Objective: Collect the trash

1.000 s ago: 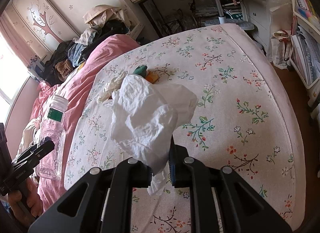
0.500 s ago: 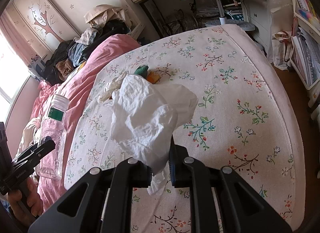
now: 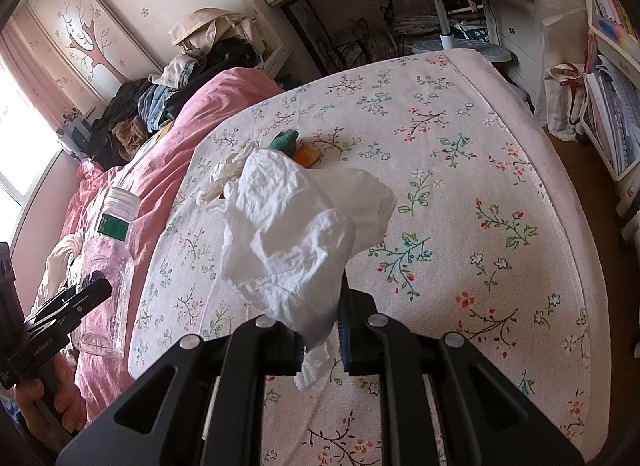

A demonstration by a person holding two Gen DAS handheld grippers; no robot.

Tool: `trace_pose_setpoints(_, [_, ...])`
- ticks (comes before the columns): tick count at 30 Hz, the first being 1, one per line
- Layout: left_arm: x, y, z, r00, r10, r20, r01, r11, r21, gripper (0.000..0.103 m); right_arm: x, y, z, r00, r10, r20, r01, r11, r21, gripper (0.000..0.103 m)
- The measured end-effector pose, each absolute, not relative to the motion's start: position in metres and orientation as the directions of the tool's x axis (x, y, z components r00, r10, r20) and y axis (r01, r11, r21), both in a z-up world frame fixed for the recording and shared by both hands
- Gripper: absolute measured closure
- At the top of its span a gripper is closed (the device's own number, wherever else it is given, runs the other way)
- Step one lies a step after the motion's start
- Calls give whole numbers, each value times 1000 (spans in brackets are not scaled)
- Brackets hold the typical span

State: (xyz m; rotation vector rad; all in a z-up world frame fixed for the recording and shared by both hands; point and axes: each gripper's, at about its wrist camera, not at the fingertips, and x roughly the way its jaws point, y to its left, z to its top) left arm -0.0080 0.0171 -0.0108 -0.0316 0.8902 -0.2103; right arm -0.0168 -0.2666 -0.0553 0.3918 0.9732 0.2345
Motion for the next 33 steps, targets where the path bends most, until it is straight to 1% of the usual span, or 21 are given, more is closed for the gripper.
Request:
trace_pose_setpoints(25, [-7,17,-11,610,-197,-767,169,979,-116,50,-21,-268,-53,547,379,-747,-34,901,432,88])
trace_pose_setpoints(33, [-6,20,-11,610,-205,-765,159,978,-136,50,-32,-269,-46,536,448,-716,-86,872,481,88])
